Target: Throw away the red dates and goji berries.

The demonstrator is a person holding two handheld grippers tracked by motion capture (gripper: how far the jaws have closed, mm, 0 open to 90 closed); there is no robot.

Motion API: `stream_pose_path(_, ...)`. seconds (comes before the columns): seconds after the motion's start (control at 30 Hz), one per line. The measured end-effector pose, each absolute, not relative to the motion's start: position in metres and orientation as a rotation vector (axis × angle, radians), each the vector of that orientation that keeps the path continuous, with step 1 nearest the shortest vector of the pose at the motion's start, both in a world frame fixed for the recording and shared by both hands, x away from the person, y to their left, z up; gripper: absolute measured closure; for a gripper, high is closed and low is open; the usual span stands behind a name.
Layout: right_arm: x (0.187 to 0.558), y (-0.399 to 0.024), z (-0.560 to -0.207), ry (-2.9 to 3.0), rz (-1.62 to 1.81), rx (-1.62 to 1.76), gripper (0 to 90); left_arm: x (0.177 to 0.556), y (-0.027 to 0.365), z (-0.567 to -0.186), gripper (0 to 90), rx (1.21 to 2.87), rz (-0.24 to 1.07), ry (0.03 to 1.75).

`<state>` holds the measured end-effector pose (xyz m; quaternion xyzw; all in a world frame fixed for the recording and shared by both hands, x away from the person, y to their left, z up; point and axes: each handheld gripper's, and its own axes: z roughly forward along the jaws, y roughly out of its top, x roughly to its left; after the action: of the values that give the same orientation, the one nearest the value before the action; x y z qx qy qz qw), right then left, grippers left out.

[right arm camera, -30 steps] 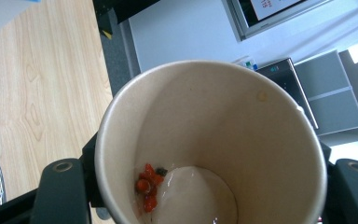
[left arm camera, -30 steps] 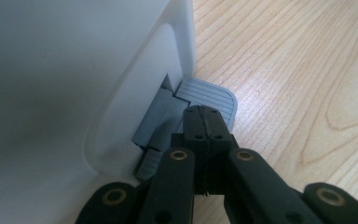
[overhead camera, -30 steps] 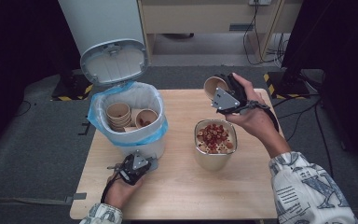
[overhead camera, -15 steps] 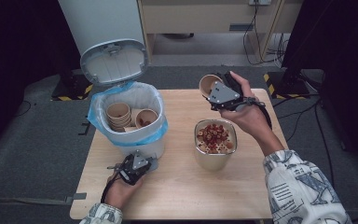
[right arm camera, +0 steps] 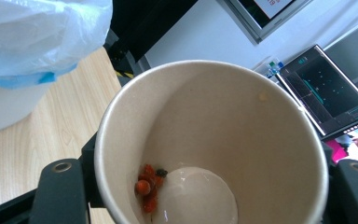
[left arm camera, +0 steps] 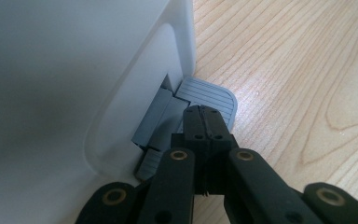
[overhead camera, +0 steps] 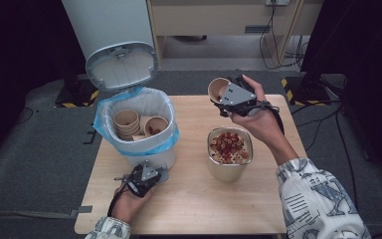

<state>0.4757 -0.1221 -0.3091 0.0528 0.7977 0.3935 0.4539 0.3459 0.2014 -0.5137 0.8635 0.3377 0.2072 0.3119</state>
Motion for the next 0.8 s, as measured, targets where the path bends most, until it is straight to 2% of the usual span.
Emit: stream_pose_path(0.8, 0.477, -0.111, -0.304, 2.001, 1.074, 0.181, 29.1, 0.346, 0.202, -0.514, 89.8, 2.279, 0.545, 0.891)
